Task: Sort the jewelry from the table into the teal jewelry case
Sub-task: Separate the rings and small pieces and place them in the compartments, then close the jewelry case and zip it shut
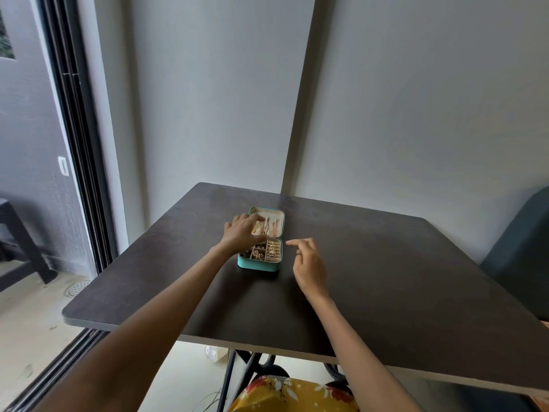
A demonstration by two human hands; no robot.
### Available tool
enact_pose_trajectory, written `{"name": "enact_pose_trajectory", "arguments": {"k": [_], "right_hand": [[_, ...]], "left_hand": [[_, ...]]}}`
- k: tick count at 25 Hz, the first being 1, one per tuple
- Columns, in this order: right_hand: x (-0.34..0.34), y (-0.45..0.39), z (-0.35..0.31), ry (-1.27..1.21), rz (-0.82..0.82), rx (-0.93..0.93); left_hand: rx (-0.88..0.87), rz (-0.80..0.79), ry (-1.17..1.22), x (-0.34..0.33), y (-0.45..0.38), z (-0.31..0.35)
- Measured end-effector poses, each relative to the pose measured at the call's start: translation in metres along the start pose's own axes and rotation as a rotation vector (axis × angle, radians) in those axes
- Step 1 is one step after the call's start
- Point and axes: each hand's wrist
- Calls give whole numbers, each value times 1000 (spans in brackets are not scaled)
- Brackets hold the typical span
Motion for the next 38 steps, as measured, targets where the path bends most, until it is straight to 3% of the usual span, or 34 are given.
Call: {"name": "enact_pose_trajectory", "arguments": {"k": [3, 8, 22, 29, 38], "right_hand": [[-8, -16, 7, -172, -72, -251], [-39, -49, 5, -264, -287, -381], [-29, -92, 100, -569, -186, -391], [-18, -87, 97, -777, -96, -434], [-8, -68, 94, -786, 30, -444]], "left_hand": [[173, 227, 319, -2, -6, -20], [383, 131, 659, -5, -25, -34], [233, -153, 1033, -58, -58, 7], [16, -115, 1035, -66, -51, 3], [-92, -153, 1058, -64, -39, 2]]}}
Point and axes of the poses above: each hand's wrist, its own y-axis away from the middle knuckle, its own x-axis out of the back of the hand, z = x × y, and after that the axes turned 14 degrees about y, right-handed
